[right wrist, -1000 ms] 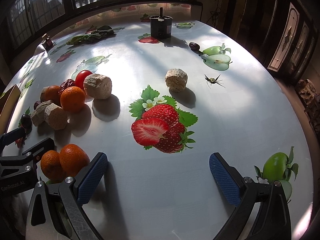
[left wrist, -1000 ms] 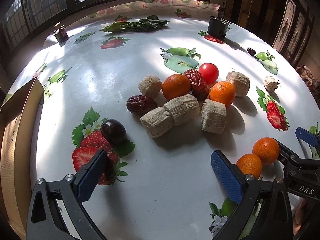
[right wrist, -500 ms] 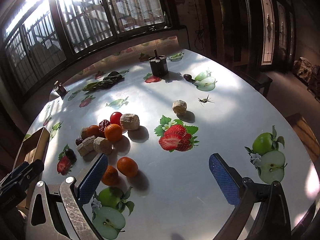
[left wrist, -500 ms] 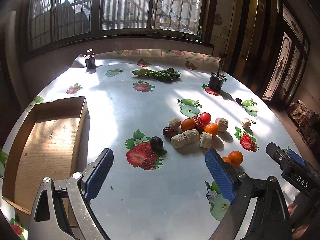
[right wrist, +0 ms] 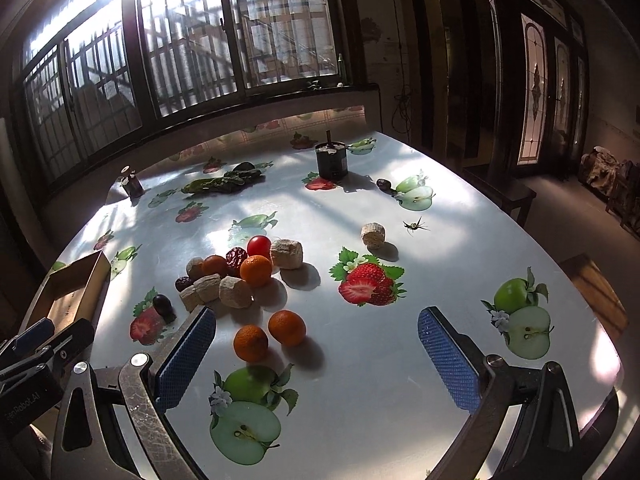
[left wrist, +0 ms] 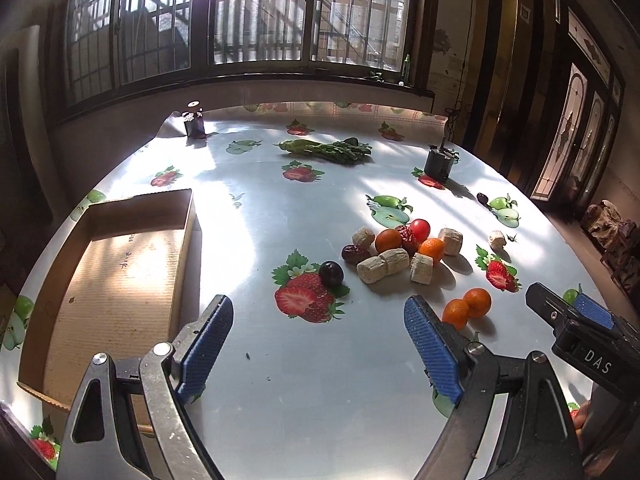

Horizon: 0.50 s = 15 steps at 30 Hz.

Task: Organize fruits
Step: 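Move the left tool toward an orange while the right tool approaches another orange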

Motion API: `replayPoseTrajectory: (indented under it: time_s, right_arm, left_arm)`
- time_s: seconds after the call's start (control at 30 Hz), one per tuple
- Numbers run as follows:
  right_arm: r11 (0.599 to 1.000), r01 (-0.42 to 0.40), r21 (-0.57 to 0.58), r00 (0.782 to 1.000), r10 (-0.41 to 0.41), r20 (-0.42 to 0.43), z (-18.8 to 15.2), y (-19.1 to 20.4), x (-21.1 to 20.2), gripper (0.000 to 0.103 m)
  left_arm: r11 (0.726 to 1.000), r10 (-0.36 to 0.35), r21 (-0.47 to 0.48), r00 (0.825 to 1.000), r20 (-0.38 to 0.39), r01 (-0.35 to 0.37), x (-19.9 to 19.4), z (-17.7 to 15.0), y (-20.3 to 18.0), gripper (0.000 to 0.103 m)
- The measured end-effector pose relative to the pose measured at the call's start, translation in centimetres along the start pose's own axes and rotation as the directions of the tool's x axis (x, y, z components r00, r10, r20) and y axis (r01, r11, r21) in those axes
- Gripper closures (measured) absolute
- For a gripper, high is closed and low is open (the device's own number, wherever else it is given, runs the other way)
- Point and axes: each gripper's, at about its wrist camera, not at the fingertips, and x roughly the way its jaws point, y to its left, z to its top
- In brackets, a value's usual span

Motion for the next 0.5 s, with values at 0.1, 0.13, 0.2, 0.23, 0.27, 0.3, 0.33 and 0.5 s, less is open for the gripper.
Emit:
replayPoseTrajectory:
  time_s: [0.1,0.13,0.2,0.23,0.27,0.3,0.33,0.5]
  right_arm:
    - [1.0,-0.012,0.028,0.999,0.013,-0.043,-0.5,-0.2,0.7,0.001]
    - [0.999,-0.016,0.03,0.999,0.018,-0.052,-0.6,-0.2,0.9,0.001]
    - [0.999,-0.022,0.03,0.998,0.023,-0.058,-0.8,0.0,0.9,0.001]
    - [0.999,-0.022,0.026,0.998,0.023,-0.057,-0.8,0.2,0.9,0.001]
    - [1.0,-0.021,0.021,0.998,0.022,-0.056,-0.9,0.2,0.9,0.001]
    - [1.0,-0.019,0.016,0.998,0.02,-0.055,-0.8,0.4,0.9,0.001]
    - [1.0,-0.019,0.013,0.998,0.02,-0.056,-0.8,0.4,1.0,0.001]
    - [1.0,-0.015,0.019,0.997,0.016,-0.07,-0.7,-0.3,1.4,0.001]
  left_arm:
    - [1.0,0.001,-0.017,1.0,-0.008,-0.001,0.1,-0.1,0.6,0.016]
    - [1.0,0.003,-0.02,1.0,-0.01,-0.004,0.2,-0.1,0.7,0.016]
    - [1.0,0.008,-0.025,1.0,-0.012,-0.009,0.3,-0.2,1.0,0.016]
    - [1.0,0.013,-0.028,1.0,-0.012,-0.013,0.3,-0.2,1.1,0.016]
    - [0.999,0.015,-0.03,1.0,-0.012,-0.016,0.3,-0.2,1.1,0.016]
    - [0.999,0.015,-0.032,1.0,-0.013,-0.015,0.4,-0.2,1.2,0.016]
    - [0.999,0.016,-0.034,1.0,-0.014,-0.017,0.4,-0.2,1.2,0.016]
    - [0.997,0.041,-0.059,0.999,-0.017,-0.042,0.6,0.1,2.4,0.016]
